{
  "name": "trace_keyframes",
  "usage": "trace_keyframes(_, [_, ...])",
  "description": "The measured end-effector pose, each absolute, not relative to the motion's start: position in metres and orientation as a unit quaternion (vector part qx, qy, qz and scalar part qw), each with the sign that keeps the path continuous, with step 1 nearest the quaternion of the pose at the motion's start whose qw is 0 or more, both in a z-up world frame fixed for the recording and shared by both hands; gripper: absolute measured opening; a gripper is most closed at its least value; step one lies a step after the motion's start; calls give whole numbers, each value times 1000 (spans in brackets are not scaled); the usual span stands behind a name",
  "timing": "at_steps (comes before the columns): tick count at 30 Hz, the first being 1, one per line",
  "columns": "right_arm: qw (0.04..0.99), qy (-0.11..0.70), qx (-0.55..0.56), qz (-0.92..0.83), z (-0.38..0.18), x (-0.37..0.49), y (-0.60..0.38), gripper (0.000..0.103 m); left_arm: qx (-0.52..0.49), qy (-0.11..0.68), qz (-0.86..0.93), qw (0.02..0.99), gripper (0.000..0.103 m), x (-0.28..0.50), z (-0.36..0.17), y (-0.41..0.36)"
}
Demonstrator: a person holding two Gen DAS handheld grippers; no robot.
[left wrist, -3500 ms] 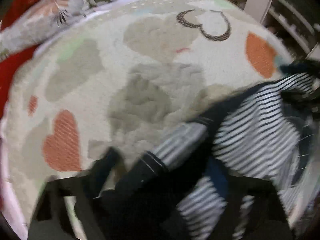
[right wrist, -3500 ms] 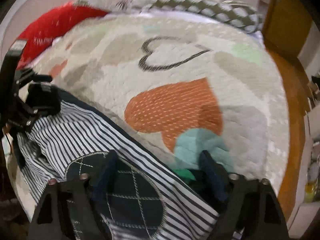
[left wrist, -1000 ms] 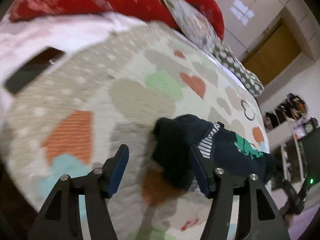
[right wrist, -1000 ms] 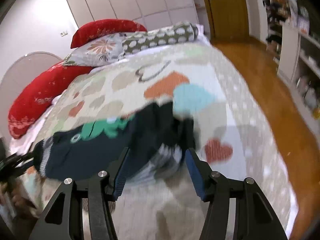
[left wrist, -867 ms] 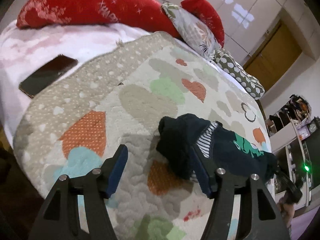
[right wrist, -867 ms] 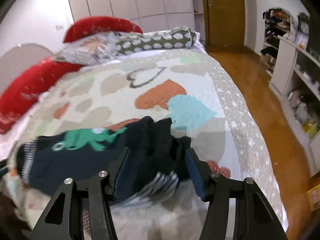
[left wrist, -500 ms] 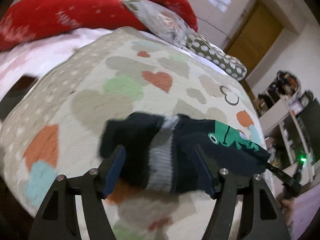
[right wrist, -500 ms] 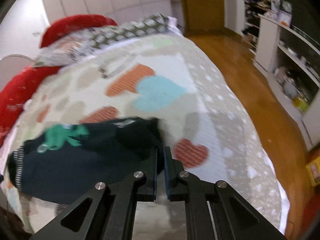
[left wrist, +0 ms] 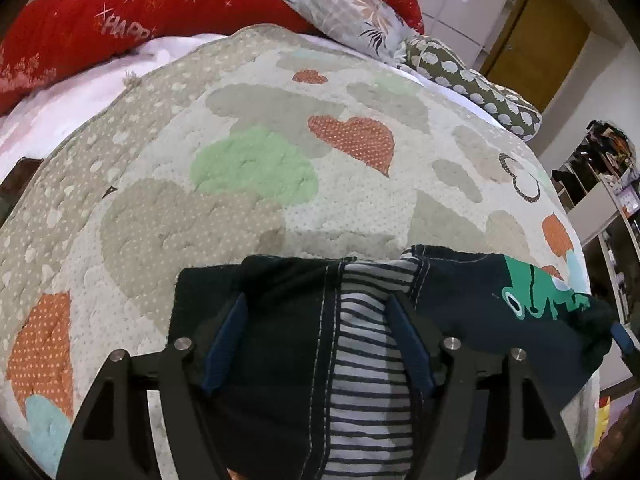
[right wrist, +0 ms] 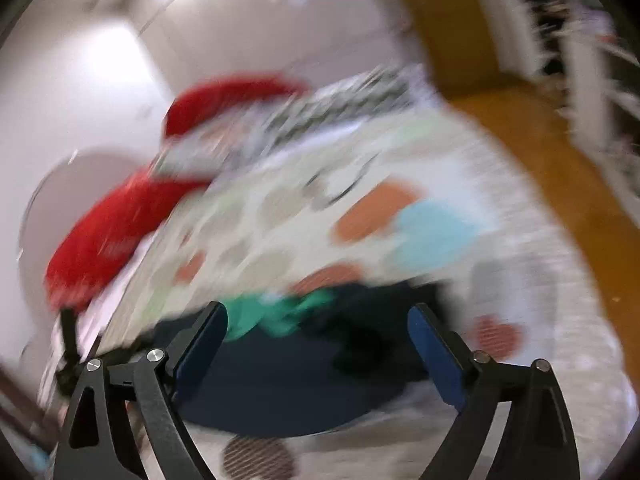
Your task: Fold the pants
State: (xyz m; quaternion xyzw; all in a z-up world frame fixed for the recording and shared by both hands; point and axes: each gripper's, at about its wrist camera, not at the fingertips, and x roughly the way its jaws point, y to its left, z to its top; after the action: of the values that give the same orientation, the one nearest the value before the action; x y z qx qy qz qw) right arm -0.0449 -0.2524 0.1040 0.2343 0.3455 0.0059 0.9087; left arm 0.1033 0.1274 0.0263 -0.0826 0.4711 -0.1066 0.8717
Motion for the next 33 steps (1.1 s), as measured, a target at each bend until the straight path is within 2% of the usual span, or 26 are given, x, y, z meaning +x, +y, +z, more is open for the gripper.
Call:
trace_keyframes(3, [890,384,238,66,90,-11,-228,69,-86,464,-109,875,73,104,22,128])
trace_keyframes(5, [876,410,237,93,73,20,-215,62,-80,457,-106,880,75,103,21,126])
trace_keyframes(7, [860,436,243,102,55,47,-213,62,-67,451,-100,885,76,101,20,121])
trace_keyframes(8, [854,451,244,92,45,60,-216,57,-62,449,-99,886,76,101,20,120])
trace_keyframes(9, [854,455,242,75,37,72,-223,42,-58,447,-97,887,77,101,20,119])
trace_keyframes(11, [862,453,224,36,36,84,-238,26,-56,443,-97,889,77,100,19,118])
trace_keyframes(14, [872,444,189,-76,43,82,-266,26,-56,436,-99,893,78,99,18,119])
trace_keyframes(15, [874,437,196,-86,50,75,-273,31,-57,434,-99,894,78,99,17,119])
trace_keyframes(19, [893,378,241,-46,84,24,-274,34,-51,426,-96,898,79,98,16,117])
trace_keyframes(20, [894,373,246,-25,87,14,-268,39,-50,425,-95,899,79,97,16,117])
trace_keyframes(22, [890,381,250,12,79,-4,-258,44,-52,425,-97,898,79,97,16,117])
trace_keyframes(25, [876,401,266,-9,52,-23,-280,44,-51,422,-98,900,79,96,16,116])
trace_keyframes(26, [869,396,295,-22,42,-30,-300,32,-49,421,-97,901,79,96,16,115])
trace_keyframes(27, [854,380,354,-15,30,-38,-322,9,-47,420,-96,901,79,95,16,115])
trace_keyframes(28, [840,373,394,-17,24,-44,-335,5,-44,419,-95,902,80,95,16,115])
trace_keyframes(29, [826,359,434,-25,21,-53,-349,5,-42,420,-94,902,80,96,16,114])
trace_keyframes(31, [825,331,454,-63,31,-70,-361,11,-41,423,-95,900,80,96,17,114])
trace_keyframes(33, [850,317,412,-89,56,-82,-354,28,-33,435,-96,895,79,96,22,114])
